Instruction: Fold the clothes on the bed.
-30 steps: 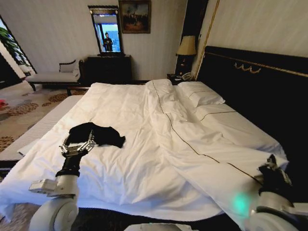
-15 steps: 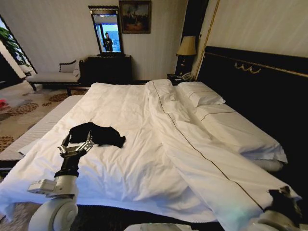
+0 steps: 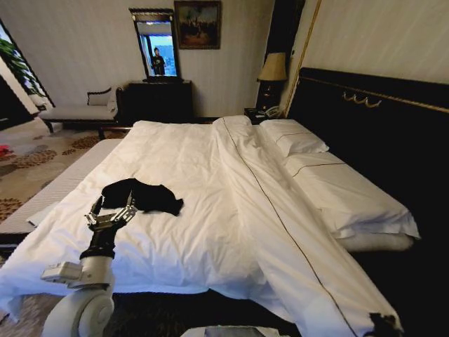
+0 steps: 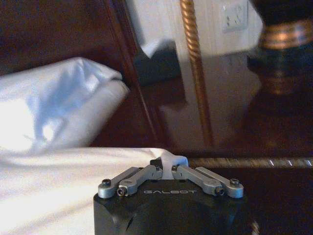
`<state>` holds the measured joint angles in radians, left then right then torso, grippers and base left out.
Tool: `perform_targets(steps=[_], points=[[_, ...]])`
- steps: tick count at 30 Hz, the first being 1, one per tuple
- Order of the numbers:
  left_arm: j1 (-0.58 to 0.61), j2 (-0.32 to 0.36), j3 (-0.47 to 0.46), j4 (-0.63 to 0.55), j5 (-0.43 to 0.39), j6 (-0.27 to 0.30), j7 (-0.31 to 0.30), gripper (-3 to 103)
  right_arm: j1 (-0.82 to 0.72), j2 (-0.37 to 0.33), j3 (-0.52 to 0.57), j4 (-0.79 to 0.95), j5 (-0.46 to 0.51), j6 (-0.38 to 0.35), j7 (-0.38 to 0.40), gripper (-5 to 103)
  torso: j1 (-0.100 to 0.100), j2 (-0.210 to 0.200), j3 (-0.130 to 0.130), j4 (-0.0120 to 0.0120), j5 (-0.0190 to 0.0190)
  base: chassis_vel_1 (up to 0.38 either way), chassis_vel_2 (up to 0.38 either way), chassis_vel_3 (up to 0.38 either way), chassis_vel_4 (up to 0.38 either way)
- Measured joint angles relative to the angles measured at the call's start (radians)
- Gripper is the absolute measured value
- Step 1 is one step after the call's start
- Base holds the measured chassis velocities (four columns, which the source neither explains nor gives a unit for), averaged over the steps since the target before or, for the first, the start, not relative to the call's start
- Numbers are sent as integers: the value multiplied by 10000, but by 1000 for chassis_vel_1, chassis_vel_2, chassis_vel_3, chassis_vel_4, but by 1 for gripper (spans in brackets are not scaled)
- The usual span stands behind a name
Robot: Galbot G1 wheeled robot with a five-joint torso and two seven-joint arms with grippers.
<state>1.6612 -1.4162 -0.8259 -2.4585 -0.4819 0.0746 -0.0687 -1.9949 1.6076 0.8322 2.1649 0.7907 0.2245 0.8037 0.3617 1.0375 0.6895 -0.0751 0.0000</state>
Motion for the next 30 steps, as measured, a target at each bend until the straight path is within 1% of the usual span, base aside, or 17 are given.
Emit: perform_targets(steps=[3, 5, 13, 18, 21, 22, 23, 24, 25, 26, 27, 29, 30], points=[[47, -44, -21, -27, 29, -3, -9, 100, 30, 0, -309, -569, 164, 74, -12, 2, 0, 0, 0, -1, -1, 0, 0, 0, 0], [56, -55, -24, -33, 38, -3, -10, 100, 34, 0, -368, -637, 168, 84, -12, 2, 0, 0, 0, -1, -1, 0, 0, 0, 0], [194, -132, -109, -159, 124, -5, -22, 100, -14, 3, -1456, -1373, 17, 276, -11, 2, 0, 1, -1, -5, -3, 0, 0, 0, 0], [233, -156, -142, -188, 148, -6, -27, 100, -16, 3, -1713, -1600, -22, 277, 3, 2, 0, 0, -1, -4, -3, 0, 0, 0, 0], [258, -195, -152, -197, 190, -3, -30, 100, 30, 2, -1810, -1806, -38, 162, 176, 2, 0, 1, -1, -1, -2, 0, 0, 0, 0], [261, -204, -153, -198, 199, -3, -30, 100, 34, -9, -1819, -1825, -46, 115, 245, -1, 0, 0, -1, -1, -1, 0, 0, 0, 0], [272, -224, -159, -199, 228, -2, -32, 100, 28, -72, -1829, -1846, -140, 0, 445, 2, 0, 0, 0, -3, 0, 0, 0, 0, 0], [272, -224, -159, -199, 228, -2, -32, 100, 28, -72, -1829, -1846, -140, 0, 445, 2, 0, 0, 0, -3, 0, 0, 0, 0, 0], [277, -230, -164, -199, 235, -2, -36, 100, -5, -93, -1833, -1845, -177, -39, 516, 7, 1, 0, 1, -9, 1, 0, 0, 0, 0], [292, -239, -175, -201, 244, -2, -46, 100, -156, -132, -1859, -1729, -209, -112, 601, 7, 0, 0, 3, -24, 5, 0, 0, 0, 0], [299, -241, -179, -204, 249, -2, -46, 100, -239, -159, -1882, -1534, -214, -155, 614, 13, 0, 0, 3, -27, 4, 0, 0, 0, 0], [305, -245, -183, -213, 255, -2, -45, 100, -298, -172, -1900, -1332, -205, -190, 623, 13, 0, 0, 2, -23, 3, -39, -12, -54, -28], [337, -255, -211, -232, 265, -2, -44, 100, -520, -156, -1945, -686, -157, -373, 814, 24, -2, 2, 2, -16, 3, 0, 0, 0, 0]])
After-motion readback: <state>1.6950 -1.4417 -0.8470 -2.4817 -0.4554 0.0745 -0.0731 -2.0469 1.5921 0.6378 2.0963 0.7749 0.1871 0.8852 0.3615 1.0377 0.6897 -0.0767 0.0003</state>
